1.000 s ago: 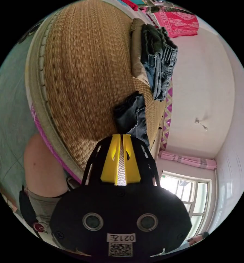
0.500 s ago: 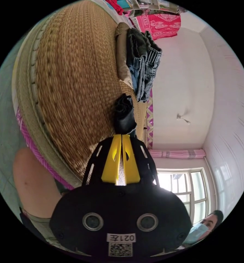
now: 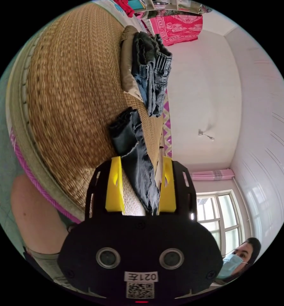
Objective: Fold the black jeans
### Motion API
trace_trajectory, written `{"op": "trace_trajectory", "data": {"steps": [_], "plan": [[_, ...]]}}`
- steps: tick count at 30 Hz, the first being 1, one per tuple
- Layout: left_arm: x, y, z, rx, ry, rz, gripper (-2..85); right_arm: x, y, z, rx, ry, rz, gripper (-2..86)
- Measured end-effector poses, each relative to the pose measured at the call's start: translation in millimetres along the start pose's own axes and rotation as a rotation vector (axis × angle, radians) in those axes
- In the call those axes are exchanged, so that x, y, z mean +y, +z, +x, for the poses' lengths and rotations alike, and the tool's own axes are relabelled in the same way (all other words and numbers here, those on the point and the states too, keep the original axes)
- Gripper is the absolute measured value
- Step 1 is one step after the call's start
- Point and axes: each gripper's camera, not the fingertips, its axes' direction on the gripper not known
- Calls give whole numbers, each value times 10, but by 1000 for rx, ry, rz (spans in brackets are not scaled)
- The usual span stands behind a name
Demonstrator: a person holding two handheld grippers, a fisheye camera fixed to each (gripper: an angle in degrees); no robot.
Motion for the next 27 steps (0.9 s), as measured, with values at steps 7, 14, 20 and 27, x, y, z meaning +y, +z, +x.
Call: {"op": "trace_trajectory", "data": {"steps": [7,14,20,27], "plan": [[15,131,234,-55,-1,-33,172,16,120,145,-31,44,23,-6],[-72,340,545,-120,-10,6,173,-27,195,179,-41,39,37,-5],[26,-7,709,-100,13,-14,181,-134,105,208,96,47,-9,8],[218,181,730,-38,-34,-23,162,-182,-181,756,36,367,103,109]]}}
